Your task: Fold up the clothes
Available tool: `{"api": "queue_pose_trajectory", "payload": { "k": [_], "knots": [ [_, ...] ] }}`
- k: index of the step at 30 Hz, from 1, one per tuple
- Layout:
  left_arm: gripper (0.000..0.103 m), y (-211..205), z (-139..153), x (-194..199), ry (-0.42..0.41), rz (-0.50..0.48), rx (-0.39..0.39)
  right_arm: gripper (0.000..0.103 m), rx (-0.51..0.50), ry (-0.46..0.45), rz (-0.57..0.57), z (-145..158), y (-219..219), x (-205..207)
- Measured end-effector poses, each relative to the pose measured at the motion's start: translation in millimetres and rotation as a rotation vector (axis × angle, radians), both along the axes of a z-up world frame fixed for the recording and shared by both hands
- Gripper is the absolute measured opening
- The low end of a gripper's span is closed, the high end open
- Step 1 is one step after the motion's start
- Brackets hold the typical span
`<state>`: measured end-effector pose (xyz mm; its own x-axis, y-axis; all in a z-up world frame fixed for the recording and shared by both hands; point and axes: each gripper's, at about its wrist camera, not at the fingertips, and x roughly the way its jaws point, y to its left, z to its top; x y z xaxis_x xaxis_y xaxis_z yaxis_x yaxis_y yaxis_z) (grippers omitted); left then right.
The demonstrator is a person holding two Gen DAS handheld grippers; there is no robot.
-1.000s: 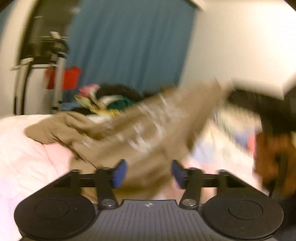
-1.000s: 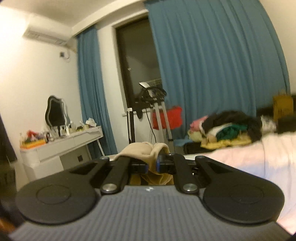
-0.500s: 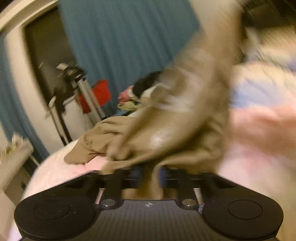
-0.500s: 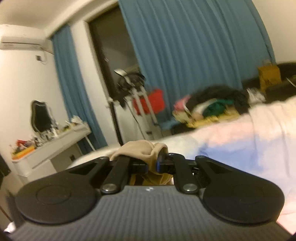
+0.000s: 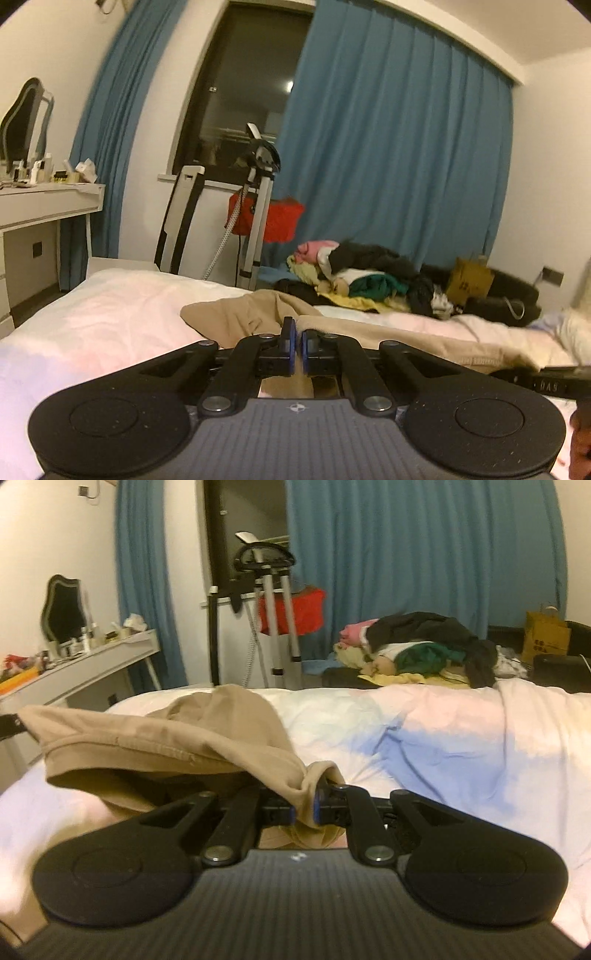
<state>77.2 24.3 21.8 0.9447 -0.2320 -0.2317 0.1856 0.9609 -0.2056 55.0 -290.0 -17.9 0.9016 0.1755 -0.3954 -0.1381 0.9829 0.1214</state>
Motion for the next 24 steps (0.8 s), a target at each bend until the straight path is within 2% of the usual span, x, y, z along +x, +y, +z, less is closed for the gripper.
{"api": "queue_pose_trajectory", "payload": {
  "k": [7, 10, 12, 14, 17, 19, 20, 21, 22, 23, 24],
  "knots": [
    [0.003, 36.6, 42.1, -64.5, -0.072, -0.028, -0.126, 0.012, 0.067, -0.096, 0.108, 52.4, 3.2, -68.2],
    [0.003, 41.5, 42.4, -62.9, -0.026, -0.037, -0.127, 0.012, 0.074, -0.092, 0.136, 60.6, 7.3, -69.4],
    [0.004, 42.4, 37.9, -53.7, 0.025, -0.035, -0.117, 0.012, 0.093, -0.028, 0.152, 55.3, 11.2, -52.3],
    [0.004, 39.8, 25.3, -28.8, 0.124, -0.028, -0.103, 0.013, 0.116, 0.069, 0.163, 40.6, 14.4, -24.7],
    [0.004, 32.9, 2.2, 15.1, 0.283, -0.017, -0.08, 0.013, 0.162, 0.221, 0.157, 10.0, 16.7, 20.2],
    [0.005, 23.6, -17.4, 46.0, 0.365, -0.015, -0.057, 0.018, 0.203, 0.31, 0.129, -15.6, 15.4, 48.2],
    [0.008, 18.2, -27.7, 59.5, 0.394, -0.012, -0.036, 0.025, 0.227, 0.344, 0.12, -27.9, 14.0, 59.3],
    [0.011, 14.3, -36.8, 69.4, 0.409, -0.004, -0.011, 0.037, 0.255, 0.361, 0.118, -39.5, 11.4, 66.3],
    [0.021, 11.2, -45.3, 77.4, 0.416, 0.006, 0.018, 0.044, 0.282, 0.364, 0.114, -46.4, 8.6, 70.0],
    [0.035, 9.9, -53.1, 84.2, 0.422, 0.017, 0.037, 0.058, 0.307, 0.347, 0.107, -46.6, 5.5, 69.1],
    [0.042, 12.6, -54.4, 86.8, 0.416, 0.028, 0.026, 0.066, 0.332, 0.329, 0.099, -46.8, 2.4, 68.1]
  ]
}}
